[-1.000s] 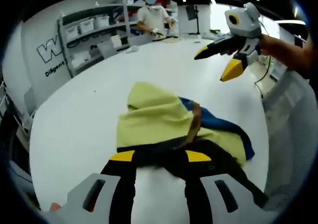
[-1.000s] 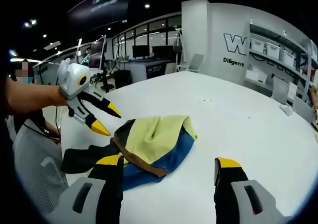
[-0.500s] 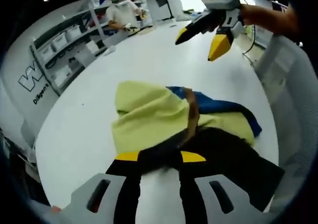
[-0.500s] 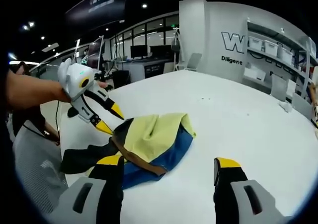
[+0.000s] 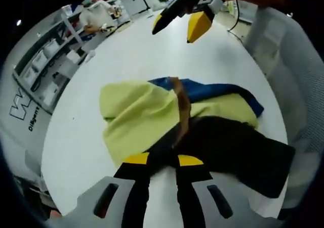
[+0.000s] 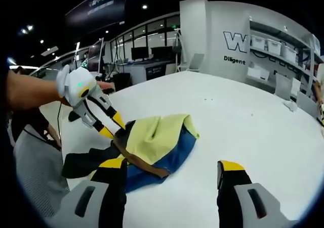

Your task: Fold the garment on the visible template until the final outline fits inside the template.

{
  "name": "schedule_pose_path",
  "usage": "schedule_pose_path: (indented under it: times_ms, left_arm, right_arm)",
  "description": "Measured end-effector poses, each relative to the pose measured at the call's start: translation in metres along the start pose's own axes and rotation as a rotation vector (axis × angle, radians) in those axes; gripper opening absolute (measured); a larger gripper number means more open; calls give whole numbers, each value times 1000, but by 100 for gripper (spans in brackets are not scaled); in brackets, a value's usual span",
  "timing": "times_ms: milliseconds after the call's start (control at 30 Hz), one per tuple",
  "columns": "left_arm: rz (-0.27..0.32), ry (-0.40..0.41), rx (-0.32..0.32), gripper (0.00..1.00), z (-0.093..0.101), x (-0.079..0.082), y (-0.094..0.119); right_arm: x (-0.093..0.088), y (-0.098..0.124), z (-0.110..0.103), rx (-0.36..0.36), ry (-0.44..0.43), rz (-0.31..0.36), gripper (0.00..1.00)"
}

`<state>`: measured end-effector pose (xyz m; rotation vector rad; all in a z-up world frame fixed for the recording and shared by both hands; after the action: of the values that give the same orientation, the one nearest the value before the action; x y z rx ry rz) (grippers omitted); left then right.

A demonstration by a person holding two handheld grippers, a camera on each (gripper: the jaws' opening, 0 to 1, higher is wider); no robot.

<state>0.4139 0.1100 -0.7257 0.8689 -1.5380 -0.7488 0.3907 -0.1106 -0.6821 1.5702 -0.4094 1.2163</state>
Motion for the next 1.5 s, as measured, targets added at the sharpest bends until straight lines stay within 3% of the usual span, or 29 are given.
schedule_pose_path:
  times_ms: [233,500,933,1333,1500]
  left_arm:
    - [-7,2,-15,0,1,-1,-2]
    - [23,0,12,0,1,-2,-2]
    - [276,240,99,0,-18,8,22]
    - [389,333,160,0,-40,20,37]
    - [441,380,189,0,-50,21,45]
  right_arm:
    - [0,1,1,-3,-9,4,73]
    - [-1,-1,1,-3,-9,0,73]
    - [-2,-5,3,13,57,-26,72]
    - [-7,-19,2,51,181,-41,71]
    - [-9,-29,2,61,273,-34,67]
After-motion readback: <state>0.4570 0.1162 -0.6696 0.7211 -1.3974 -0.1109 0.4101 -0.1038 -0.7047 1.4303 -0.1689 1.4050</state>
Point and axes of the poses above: the point that each gripper's makers call its tool centre point, and the gripper's own axes: y roughly backward along the fingers, z roughly to its right, x roughly out of its top, the point moved 6 cm from there along y, roughly backward along the fingers, and after that the axes turned 12 degrees about -x, right-handed, at the moved point
